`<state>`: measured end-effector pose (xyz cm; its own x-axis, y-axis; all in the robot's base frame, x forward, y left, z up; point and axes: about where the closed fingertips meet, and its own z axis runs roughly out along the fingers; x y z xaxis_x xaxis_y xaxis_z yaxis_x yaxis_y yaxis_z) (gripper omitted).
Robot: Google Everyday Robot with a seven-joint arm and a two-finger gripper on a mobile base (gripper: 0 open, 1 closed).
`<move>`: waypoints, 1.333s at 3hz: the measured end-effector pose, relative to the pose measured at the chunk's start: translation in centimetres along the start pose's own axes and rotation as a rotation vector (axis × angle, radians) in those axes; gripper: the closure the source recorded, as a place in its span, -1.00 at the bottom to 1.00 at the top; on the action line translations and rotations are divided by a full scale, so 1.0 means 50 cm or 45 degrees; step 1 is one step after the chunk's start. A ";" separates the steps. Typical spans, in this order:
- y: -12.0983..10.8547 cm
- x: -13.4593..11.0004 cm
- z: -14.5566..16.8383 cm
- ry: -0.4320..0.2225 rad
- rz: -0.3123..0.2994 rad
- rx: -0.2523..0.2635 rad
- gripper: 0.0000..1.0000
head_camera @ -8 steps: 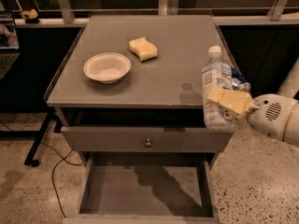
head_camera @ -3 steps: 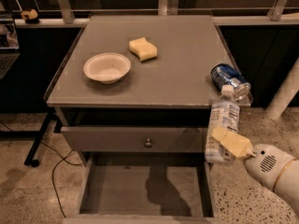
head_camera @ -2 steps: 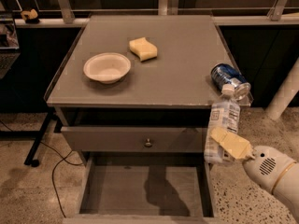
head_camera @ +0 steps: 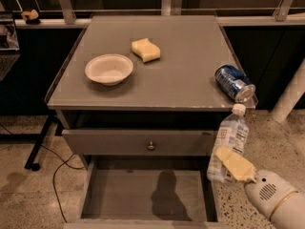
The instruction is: Place blue plastic bottle into middle drawer
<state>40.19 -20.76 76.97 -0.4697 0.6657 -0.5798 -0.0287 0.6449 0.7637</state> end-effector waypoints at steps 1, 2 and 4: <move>-0.036 0.029 -0.013 -0.059 0.030 0.037 1.00; -0.068 0.063 -0.014 -0.062 0.072 0.083 1.00; -0.110 0.126 0.037 0.095 0.169 0.085 1.00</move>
Offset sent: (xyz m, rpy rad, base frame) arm -0.0308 -0.0053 -0.0717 0.0380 0.0793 -0.1349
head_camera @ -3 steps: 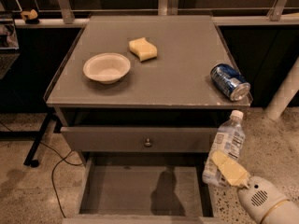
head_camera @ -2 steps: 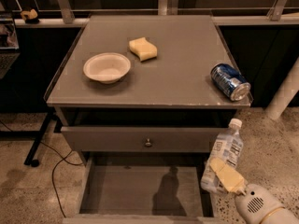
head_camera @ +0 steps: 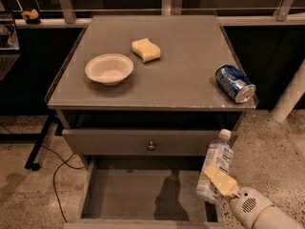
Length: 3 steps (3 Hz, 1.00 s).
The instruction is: Place blue plastic bottle into middle drawer
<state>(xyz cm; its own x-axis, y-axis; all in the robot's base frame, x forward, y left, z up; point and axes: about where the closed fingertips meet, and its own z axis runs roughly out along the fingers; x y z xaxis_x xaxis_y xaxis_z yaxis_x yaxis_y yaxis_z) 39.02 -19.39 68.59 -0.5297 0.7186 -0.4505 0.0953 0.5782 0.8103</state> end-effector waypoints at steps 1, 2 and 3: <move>-0.008 0.018 0.021 0.088 0.005 0.004 1.00; -0.011 0.022 0.027 0.106 0.005 0.007 1.00; -0.021 0.021 0.027 0.066 0.038 0.019 1.00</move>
Offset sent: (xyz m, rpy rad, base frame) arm 0.0037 0.0075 -0.0100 0.0079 0.0389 0.0475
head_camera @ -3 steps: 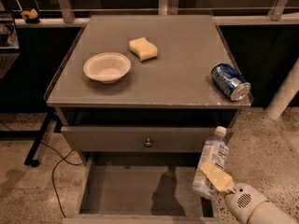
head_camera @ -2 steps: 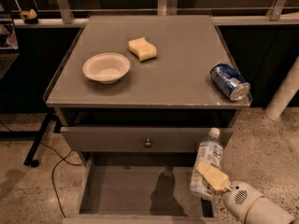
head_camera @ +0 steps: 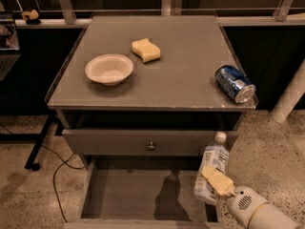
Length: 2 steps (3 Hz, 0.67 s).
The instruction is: Place blue plastic bottle into middle drawer
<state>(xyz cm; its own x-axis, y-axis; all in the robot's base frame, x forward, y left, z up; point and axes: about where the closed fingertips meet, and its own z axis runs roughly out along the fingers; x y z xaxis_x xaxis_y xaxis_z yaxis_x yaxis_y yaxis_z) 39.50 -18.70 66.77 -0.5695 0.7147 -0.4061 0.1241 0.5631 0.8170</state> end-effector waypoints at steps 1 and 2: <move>-0.032 0.023 0.008 0.005 0.073 0.033 1.00; -0.066 0.055 0.017 0.037 0.139 0.073 1.00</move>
Offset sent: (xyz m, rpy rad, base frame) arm -0.0242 0.0074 -0.0714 0.0936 0.1796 -0.0651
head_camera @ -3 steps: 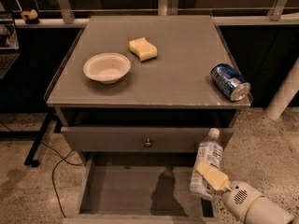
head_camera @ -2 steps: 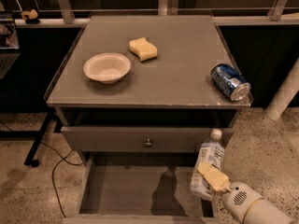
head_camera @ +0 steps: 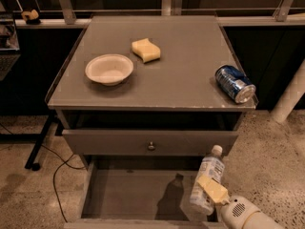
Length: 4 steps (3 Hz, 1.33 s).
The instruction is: Place blue plastic bottle into middle drawer
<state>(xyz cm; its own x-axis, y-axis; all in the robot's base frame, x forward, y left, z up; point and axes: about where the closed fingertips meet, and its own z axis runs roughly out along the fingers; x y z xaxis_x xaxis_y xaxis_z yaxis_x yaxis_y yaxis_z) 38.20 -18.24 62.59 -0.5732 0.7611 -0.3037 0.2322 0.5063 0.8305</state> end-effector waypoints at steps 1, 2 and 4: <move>-0.035 0.035 0.012 0.048 0.056 0.046 1.00; -0.066 0.068 0.026 0.101 0.099 0.092 1.00; -0.127 0.088 0.056 0.173 0.172 0.188 1.00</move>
Offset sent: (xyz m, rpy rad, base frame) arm -0.0272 0.0220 -0.0693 0.0562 0.2033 0.0129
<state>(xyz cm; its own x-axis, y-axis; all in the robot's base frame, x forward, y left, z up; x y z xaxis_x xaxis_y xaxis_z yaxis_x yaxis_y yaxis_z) 36.40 -16.97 54.69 -0.6271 0.7696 -0.1206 0.4206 0.4648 0.7792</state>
